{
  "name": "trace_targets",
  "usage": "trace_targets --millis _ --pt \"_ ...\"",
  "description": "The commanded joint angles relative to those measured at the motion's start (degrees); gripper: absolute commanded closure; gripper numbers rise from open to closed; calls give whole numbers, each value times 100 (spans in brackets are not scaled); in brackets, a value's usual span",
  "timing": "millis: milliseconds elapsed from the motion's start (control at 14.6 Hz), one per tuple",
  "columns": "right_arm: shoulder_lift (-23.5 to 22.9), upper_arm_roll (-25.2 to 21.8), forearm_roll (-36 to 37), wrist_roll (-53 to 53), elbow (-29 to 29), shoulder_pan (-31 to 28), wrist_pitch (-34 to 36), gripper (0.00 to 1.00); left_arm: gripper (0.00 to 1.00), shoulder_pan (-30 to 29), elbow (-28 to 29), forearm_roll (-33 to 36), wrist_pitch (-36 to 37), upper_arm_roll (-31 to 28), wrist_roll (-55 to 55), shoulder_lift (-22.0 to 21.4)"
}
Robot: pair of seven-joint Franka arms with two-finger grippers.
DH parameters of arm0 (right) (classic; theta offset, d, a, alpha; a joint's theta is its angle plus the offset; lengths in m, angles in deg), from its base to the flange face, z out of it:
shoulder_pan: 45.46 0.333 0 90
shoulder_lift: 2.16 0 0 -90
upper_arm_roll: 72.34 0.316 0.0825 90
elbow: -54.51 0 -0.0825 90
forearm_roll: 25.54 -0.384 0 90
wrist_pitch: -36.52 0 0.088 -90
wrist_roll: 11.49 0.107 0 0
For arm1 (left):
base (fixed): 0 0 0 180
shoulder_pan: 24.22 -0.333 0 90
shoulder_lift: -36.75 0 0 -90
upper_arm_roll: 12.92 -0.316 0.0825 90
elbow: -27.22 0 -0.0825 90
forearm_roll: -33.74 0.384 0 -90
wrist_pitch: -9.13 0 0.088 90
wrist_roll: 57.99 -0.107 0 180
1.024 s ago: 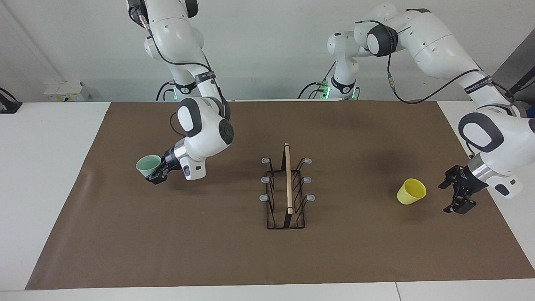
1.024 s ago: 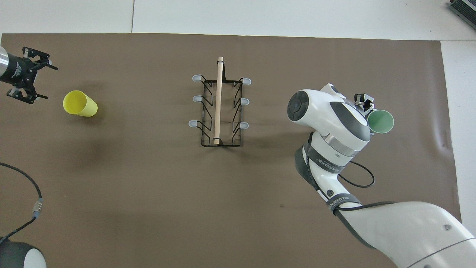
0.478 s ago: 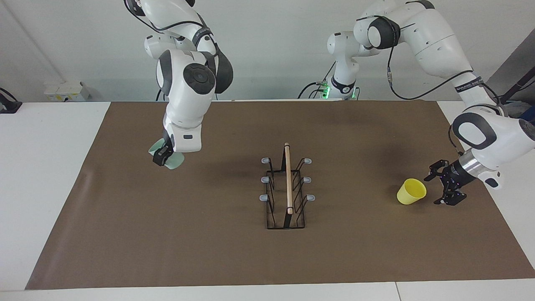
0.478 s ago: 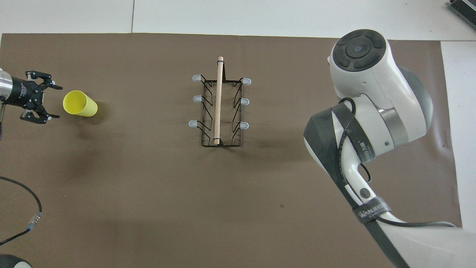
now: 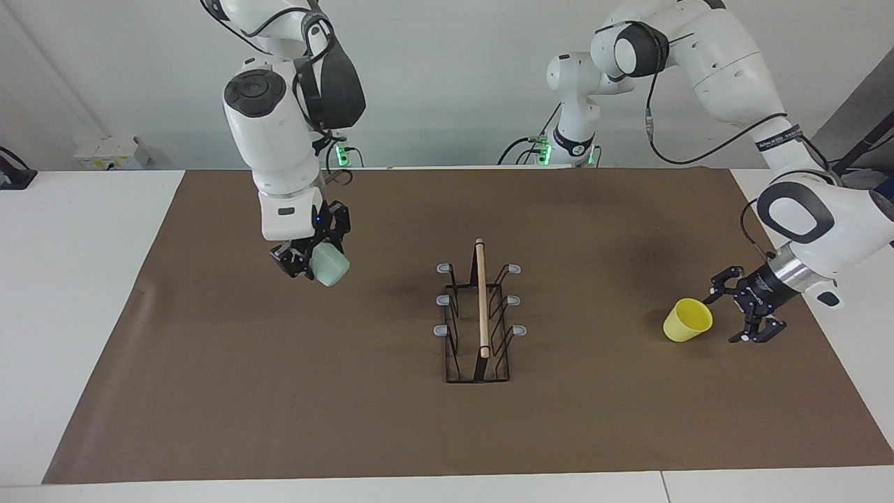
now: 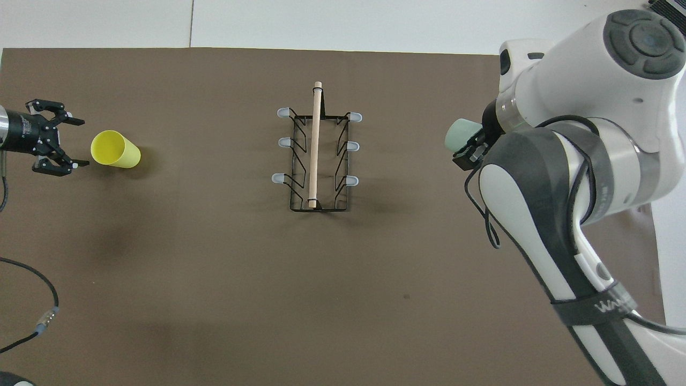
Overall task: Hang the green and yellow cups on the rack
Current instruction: 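Lift the green cup with the right gripper while the left gripper grasps the yellow cup, then carry the green cup onto a rack peg while the left gripper lifts the yellow cup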
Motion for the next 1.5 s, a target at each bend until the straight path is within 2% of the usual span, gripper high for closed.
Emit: trace_targets --millis 0,137,273,478,546,751,820,956,1161,1434 --pt "125 63 -743 180 -181 -182 -464 100 0 -557 -379 -422 488 151 10 386" --pt "300 54 -1436 189 -531 -261 -972 100 0 -716 -363 -668 481 301 -17 448" --pt "598 63 -2279 181 -1206 -270 -1875 100 0 -734 -223 -1089 472 381 -78 431" --pt "1021 71 -3791 -91 -2183 -174 -3125 100 0 -699 391 -1949 314 381 -516 248" --pt "1100 72 -4239 -205 -2403 -8 -3477 100 0 -664 567 -2231 218 372 -622 203" --pt "1241 72 -5881 -574 -2993 720 -5163 100 0 -629 1121 -2830 94 372 -1009 1" --pt "1268 72 -6487 -793 -3064 897 -5472 100 0 -585 1210 -2954 76 372 -1036 -43" --pt "1277 72 -7464 -1477 -3169 1196 -5974 100 0 -489 1359 -3077 68 372 -1080 -79" --pt "1277 72 -9387 -2785 -3214 1688 -6564 100 0 -453 1500 -3253 -3 381 -1159 -140" --pt "1303 72 -12104 -6104 -3293 1743 -6391 100 0 -304 1685 -3569 -266 372 -1274 -175"
